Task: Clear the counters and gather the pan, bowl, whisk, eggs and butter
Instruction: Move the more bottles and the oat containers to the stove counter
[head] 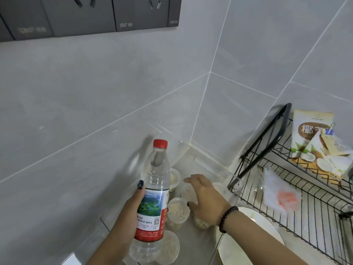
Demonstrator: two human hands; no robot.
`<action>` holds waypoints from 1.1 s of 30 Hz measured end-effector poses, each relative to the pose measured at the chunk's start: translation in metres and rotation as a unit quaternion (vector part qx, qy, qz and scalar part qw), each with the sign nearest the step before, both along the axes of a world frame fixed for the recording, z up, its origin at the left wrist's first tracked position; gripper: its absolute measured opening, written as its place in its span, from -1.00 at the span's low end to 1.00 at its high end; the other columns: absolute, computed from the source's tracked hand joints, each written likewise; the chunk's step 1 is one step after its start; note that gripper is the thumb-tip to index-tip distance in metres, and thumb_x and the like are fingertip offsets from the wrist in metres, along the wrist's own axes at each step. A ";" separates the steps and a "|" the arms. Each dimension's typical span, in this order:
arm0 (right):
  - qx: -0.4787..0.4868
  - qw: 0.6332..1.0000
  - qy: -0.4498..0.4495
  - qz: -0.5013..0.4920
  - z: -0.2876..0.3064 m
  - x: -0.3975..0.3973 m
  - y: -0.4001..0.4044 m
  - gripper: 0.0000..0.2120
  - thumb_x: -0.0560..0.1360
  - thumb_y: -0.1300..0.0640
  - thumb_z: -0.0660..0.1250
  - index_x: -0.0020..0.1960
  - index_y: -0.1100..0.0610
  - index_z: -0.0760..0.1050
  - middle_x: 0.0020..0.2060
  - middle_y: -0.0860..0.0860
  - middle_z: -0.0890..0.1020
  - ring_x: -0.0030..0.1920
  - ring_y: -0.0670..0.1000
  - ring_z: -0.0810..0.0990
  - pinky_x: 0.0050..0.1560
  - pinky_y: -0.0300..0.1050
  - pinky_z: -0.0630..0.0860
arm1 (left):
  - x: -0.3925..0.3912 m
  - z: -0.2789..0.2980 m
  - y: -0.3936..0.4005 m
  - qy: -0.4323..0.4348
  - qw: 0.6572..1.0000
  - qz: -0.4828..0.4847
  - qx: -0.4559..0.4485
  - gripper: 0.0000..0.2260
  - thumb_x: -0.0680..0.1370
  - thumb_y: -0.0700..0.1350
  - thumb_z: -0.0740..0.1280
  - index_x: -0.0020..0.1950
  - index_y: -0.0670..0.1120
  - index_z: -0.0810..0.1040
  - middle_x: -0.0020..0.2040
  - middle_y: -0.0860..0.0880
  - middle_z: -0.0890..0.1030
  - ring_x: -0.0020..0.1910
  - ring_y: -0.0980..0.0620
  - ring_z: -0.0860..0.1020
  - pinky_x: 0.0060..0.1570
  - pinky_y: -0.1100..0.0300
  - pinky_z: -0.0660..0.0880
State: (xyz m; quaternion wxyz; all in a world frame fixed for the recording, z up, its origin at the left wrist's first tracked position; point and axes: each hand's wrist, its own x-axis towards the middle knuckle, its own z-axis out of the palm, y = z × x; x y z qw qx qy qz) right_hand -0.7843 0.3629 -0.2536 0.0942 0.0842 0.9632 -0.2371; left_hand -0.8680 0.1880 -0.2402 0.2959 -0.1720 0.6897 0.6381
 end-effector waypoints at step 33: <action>-0.809 0.499 0.103 -0.292 0.053 0.033 -0.018 -0.36 0.00 -0.04 0.65 -0.02 0.24 0.63 -0.07 0.21 0.63 -0.22 0.12 0.63 -0.20 -0.05 0.59 | 0.050 0.037 -0.037 -0.041 0.954 -0.028 0.297 -0.30 0.19 0.32 0.48 0.00 -0.27 0.68 -0.08 -0.41 0.63 -0.26 -0.28 0.65 -0.16 -0.11 0.61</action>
